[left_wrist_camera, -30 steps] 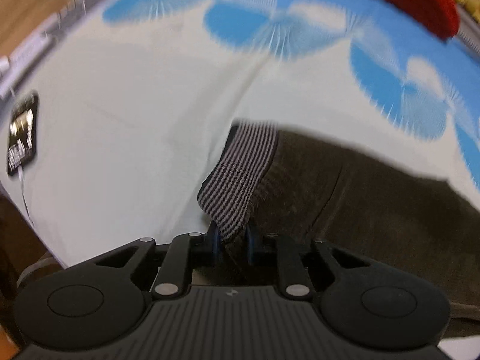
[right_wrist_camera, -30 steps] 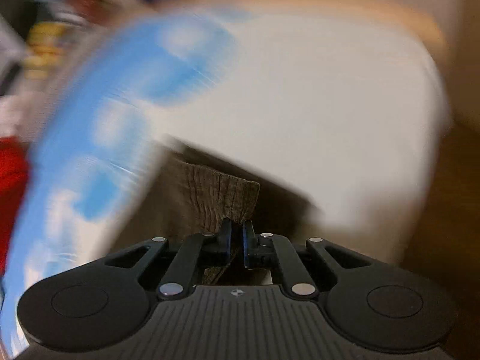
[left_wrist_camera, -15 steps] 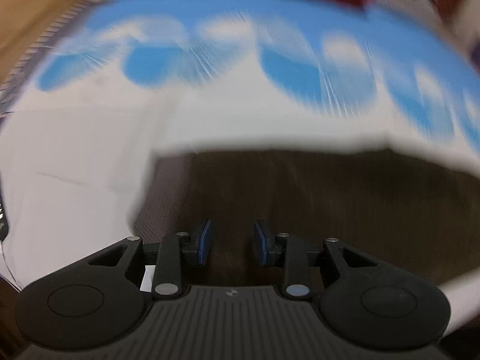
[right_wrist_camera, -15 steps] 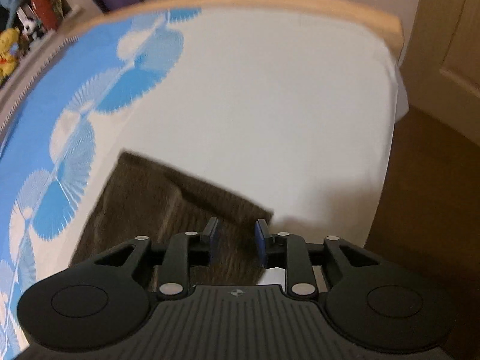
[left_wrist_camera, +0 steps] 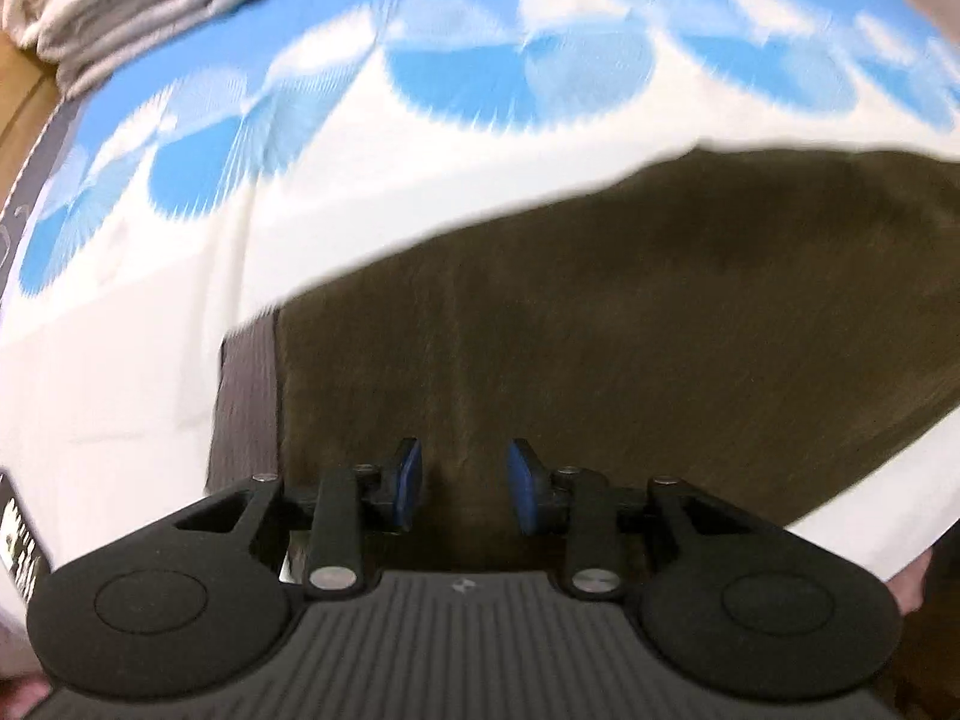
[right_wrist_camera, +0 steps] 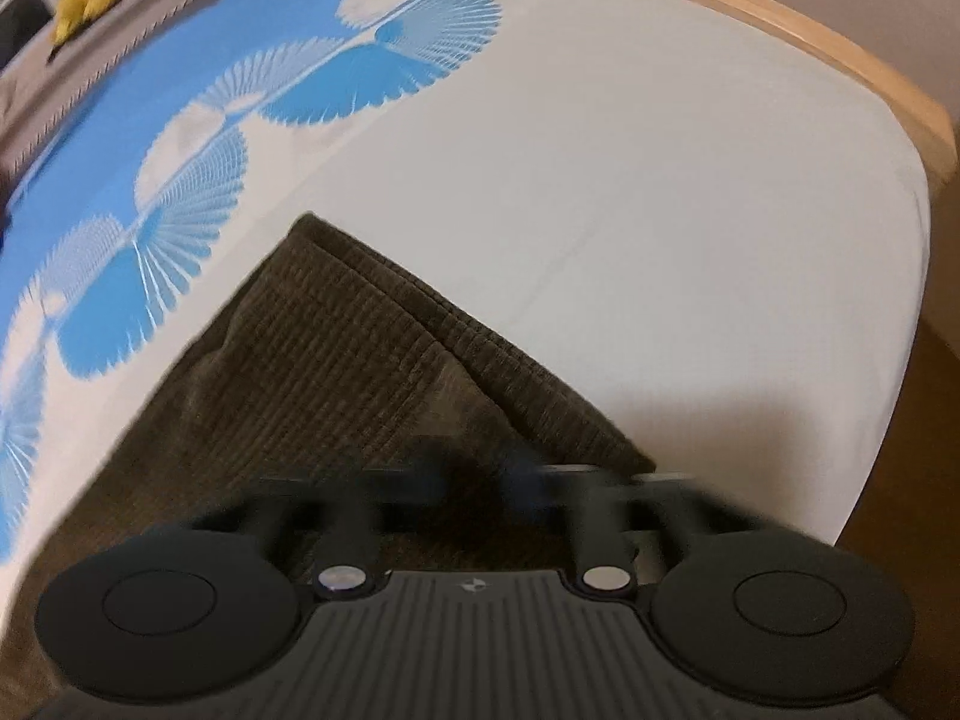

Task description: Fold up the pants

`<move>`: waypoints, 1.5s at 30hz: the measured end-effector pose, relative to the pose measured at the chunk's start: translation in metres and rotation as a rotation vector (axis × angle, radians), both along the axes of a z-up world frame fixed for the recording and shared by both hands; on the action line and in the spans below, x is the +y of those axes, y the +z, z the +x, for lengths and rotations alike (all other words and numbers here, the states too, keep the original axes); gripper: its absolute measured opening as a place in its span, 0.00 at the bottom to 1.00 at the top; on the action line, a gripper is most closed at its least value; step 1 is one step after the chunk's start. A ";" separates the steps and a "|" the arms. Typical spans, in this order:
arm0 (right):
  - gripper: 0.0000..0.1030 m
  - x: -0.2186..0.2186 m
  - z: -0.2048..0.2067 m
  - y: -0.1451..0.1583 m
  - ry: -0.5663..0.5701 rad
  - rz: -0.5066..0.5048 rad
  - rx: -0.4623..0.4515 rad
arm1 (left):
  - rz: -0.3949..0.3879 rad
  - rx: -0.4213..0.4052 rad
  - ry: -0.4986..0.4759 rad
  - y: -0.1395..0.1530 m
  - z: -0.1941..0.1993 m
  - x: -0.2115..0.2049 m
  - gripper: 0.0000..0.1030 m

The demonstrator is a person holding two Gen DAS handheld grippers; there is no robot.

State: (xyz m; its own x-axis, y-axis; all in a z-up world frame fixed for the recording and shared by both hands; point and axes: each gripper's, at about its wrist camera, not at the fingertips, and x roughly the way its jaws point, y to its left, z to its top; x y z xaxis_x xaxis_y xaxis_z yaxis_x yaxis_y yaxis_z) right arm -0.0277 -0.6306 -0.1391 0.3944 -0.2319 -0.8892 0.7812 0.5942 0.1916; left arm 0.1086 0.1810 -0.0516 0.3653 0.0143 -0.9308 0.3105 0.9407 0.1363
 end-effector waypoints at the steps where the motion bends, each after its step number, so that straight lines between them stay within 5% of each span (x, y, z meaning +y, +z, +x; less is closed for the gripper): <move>1: 0.07 -0.001 -0.003 0.003 -0.017 -0.012 -0.018 | -0.016 -0.011 -0.012 0.002 0.001 -0.004 0.35; 6: 0.11 -0.011 0.003 -0.002 -0.060 -0.018 0.007 | -0.086 -0.001 -0.053 -0.001 0.014 -0.032 0.38; 7: 0.29 -0.013 0.003 -0.004 -0.087 -0.013 0.029 | -0.092 0.008 -0.057 -0.004 0.018 -0.034 0.39; 9: 0.48 -0.011 0.000 0.003 -0.165 -0.054 0.050 | -0.099 0.035 -0.069 -0.008 0.019 -0.041 0.42; 13: 0.47 -0.006 0.008 0.032 -0.179 -0.187 -0.078 | -0.073 0.097 -0.097 -0.026 0.032 -0.054 0.42; 17: 0.45 -0.005 0.039 0.030 -0.032 -0.129 -0.248 | 0.073 0.250 -0.131 -0.071 0.031 -0.065 0.41; 20: 0.46 -0.007 0.067 0.013 0.029 -0.101 -0.234 | 0.144 0.241 -0.206 -0.082 0.025 -0.077 0.41; 26: 0.50 -0.010 0.103 -0.020 0.105 -0.151 -0.124 | 0.106 0.249 -0.187 -0.083 0.031 -0.069 0.41; 27: 0.46 -0.009 0.107 -0.021 0.125 -0.169 -0.122 | 0.109 0.251 -0.193 -0.083 0.031 -0.069 0.41; 28: 0.25 -0.009 0.113 -0.022 0.152 -0.184 -0.125 | 0.112 0.253 -0.197 -0.083 0.031 -0.069 0.41; 30: 0.06 -0.004 0.124 -0.017 0.193 -0.215 -0.118 | 0.113 0.251 -0.207 -0.078 0.031 -0.070 0.41; 34: 0.06 -0.013 0.114 0.007 0.071 -0.246 -0.210 | 0.040 0.175 -0.141 -0.053 0.044 -0.067 0.41; 38: 0.11 -0.022 0.114 -0.014 0.090 -0.184 -0.141 | -0.116 0.066 -0.050 -0.028 0.059 -0.055 0.41; 39: 0.19 -0.022 0.111 -0.014 0.086 -0.178 -0.148 | -0.134 0.052 -0.027 -0.027 0.062 -0.054 0.41; 42: 0.45 -0.028 0.091 0.001 0.021 -0.188 -0.180 | -0.074 0.083 0.044 -0.043 0.072 -0.048 0.41; 44: 0.46 -0.030 0.074 0.012 -0.026 -0.175 -0.206 | 0.077 0.195 0.106 -0.076 0.078 -0.040 0.32; 45: 0.46 -0.031 0.065 0.016 -0.045 -0.156 -0.212 | 0.098 0.188 0.076 -0.079 0.077 -0.042 0.32</move>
